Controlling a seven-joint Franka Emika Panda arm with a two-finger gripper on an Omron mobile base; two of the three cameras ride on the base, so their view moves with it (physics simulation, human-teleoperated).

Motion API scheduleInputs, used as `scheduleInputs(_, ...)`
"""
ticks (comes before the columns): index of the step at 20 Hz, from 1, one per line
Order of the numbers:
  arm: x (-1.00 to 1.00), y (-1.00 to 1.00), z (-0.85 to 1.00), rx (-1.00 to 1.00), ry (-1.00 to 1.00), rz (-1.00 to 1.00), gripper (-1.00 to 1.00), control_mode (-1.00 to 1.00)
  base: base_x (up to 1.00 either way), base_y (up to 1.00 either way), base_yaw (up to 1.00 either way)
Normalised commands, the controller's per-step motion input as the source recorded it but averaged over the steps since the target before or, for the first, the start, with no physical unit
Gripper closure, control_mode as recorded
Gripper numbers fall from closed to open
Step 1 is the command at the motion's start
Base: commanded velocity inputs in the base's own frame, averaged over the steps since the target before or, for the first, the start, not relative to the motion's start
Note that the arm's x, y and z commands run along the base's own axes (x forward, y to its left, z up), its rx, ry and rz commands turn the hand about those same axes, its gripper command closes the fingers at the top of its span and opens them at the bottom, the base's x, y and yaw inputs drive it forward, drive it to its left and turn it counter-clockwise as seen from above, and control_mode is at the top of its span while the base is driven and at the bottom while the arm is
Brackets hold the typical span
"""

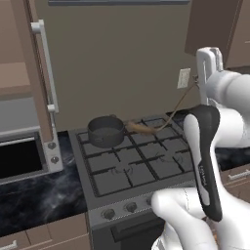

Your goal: Open the cabinet and move the ladle to the pot. Then close the cabinet.

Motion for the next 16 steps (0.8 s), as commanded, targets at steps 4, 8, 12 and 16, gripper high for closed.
scheduleInputs(4,0.38,-0.35,-0.18,0.00,0.00,-0.21,1.00,-1.00,0.00,0.00,0.00)
scheduleInputs(8,0.43,-0.19,-0.18,0.00,0.00,-0.16,1.00,-1.00,0.00,0.00,0.00)
scheduleInputs(12,0.38,-0.03,-0.22,0.00,0.00,-0.13,1.00,-1.00,0.00,0.00,0.00)
scheduleInputs(16,0.40,0.00,-0.16,0.00,0.00,-0.10,1.00,-1.00,0.00,0.00,0.00)
